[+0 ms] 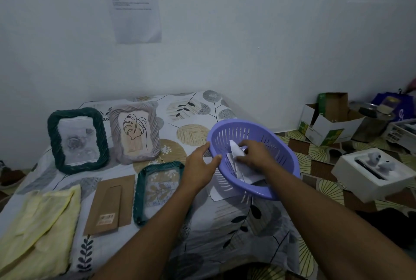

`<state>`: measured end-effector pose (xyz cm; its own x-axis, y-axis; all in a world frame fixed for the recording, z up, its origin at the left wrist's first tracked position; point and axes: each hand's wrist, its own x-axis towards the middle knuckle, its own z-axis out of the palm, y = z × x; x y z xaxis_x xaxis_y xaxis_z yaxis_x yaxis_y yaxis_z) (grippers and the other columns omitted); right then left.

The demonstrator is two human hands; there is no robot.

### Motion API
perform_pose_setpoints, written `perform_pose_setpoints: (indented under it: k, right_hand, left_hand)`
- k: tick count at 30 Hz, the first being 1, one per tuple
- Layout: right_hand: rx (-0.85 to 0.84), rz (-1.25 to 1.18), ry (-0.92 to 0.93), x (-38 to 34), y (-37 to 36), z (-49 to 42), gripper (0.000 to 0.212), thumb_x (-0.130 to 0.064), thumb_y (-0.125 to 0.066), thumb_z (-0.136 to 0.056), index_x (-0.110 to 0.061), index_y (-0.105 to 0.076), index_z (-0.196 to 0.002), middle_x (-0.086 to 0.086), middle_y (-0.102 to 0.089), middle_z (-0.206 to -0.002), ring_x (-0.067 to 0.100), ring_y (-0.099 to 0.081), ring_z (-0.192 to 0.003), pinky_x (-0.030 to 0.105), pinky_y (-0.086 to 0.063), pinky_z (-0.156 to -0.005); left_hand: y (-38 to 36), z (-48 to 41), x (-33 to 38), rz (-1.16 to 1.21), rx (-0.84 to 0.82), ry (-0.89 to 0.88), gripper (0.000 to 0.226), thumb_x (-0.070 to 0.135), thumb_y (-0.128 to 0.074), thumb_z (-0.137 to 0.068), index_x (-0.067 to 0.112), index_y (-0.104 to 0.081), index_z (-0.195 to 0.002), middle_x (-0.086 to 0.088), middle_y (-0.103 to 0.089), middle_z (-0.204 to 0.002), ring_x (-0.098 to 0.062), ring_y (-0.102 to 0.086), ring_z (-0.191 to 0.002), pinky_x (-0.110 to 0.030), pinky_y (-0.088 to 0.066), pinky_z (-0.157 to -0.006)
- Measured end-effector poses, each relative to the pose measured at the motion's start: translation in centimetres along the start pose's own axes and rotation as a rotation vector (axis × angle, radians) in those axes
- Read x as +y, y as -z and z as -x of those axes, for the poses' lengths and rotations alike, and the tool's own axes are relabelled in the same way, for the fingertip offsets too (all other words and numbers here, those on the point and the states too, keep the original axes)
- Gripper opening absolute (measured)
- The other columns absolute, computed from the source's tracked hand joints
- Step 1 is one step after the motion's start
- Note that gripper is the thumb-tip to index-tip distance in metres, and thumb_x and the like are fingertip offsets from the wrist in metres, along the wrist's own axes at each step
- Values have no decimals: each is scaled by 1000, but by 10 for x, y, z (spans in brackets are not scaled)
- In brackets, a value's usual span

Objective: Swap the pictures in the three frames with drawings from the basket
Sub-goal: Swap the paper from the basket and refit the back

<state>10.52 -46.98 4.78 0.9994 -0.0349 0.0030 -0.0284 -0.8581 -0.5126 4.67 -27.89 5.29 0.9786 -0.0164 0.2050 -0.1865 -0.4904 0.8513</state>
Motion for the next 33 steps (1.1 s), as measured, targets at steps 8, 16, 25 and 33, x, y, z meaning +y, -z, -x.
perform_pose_setpoints:
  k: [8, 16, 25, 33]
  right_hand:
    - [-12, -79, 5, 0, 2, 2, 57, -36, -75, -80, -29, -53, -133, 11, -67, -114, 30, -61, -105, 38, -50, -91]
    - [-13, -17, 82, -5, 4, 7, 34, -32, -62, -90, -28, -64, -123, 4, -62, -131, 26, -57, -117, 35, -44, -99]
    - [115, -91, 41, -13, 12, 13, 54, -15, -64, -83, -22, -40, -131, 18, -58, -111, 38, -58, -101, 40, -49, -79]
    - [248, -580, -108, -34, 46, 17, 27, -19, -62, -90, -3, -64, -111, 14, -67, -102, 28, -59, -86, 32, -43, -73]
  left_hand:
    - [1, 0, -1, 4, -1, 0, 62, 35, -64, -89, 10, -43, -142, -6, -46, -145, -20, -44, -131, -27, -35, -102]
    - [1, 0, -1, -6, -9, -1, 63, 37, -63, -89, 12, -41, -143, -6, -44, -147, -21, -43, -132, -35, -35, -107]
    - [0, -3, -5, 19, -13, -2, 63, 39, -65, -88, 13, -44, -142, -4, -50, -142, -19, -48, -127, -40, -40, -107]
    - [6, -6, 2, 40, 79, 24, 50, 39, -59, -91, 14, -51, -134, -3, -52, -135, -20, -49, -121, -36, -42, -100]
